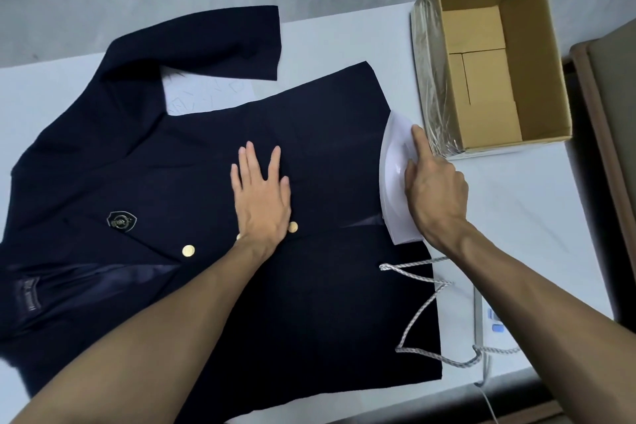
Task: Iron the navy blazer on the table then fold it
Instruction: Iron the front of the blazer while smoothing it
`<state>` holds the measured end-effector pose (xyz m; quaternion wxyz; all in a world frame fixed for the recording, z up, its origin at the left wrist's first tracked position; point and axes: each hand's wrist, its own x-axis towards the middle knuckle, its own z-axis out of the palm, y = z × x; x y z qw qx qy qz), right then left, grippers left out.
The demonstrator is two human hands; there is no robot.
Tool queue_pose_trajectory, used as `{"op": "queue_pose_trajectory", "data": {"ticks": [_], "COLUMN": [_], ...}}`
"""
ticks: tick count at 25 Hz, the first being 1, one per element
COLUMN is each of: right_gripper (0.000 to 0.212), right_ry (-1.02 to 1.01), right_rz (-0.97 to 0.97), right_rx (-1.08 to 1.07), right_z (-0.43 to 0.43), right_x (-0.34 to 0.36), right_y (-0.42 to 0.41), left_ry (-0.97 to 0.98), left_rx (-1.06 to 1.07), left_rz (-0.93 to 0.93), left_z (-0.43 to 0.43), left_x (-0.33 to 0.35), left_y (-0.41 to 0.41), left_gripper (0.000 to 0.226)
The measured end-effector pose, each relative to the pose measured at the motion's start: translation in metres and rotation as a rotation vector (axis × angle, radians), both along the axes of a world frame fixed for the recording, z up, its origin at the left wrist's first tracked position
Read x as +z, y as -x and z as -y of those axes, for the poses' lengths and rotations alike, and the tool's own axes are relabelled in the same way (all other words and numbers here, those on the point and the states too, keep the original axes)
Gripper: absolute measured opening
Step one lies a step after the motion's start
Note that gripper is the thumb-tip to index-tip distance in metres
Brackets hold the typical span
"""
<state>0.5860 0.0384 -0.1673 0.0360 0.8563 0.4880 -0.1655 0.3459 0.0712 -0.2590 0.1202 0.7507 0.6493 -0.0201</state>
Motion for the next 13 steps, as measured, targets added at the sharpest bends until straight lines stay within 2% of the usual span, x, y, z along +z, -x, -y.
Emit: {"op": "queue_pose_trajectory", "data": {"ticks": [2,5,13], "right_gripper": [0.056,0.055,0.055], "right_ry": [-0.004,-0.001,-0.001], "right_rz": [0.008,0.003,-0.011], "right_rx": [0.006,0.01,0.007], "right_z": [0.0,0.0,-0.003], "right_x": [-0.001,0.001,0.003], "right_y": [-0.001,0.001,0.001], "left_ry": [-0.032,0.01,0.057], "left_rx": [-0.126,-0.363,-0.39], "left_rz": [0.026,-0.033,-0.045], "left_z": [0.013,0.037,0.032], "left_x": [0.004,-0.006,-0.004], "left_y": [-0.029,-0.061,-0.063], "left_gripper": [0.059,0.065,0.065]}}
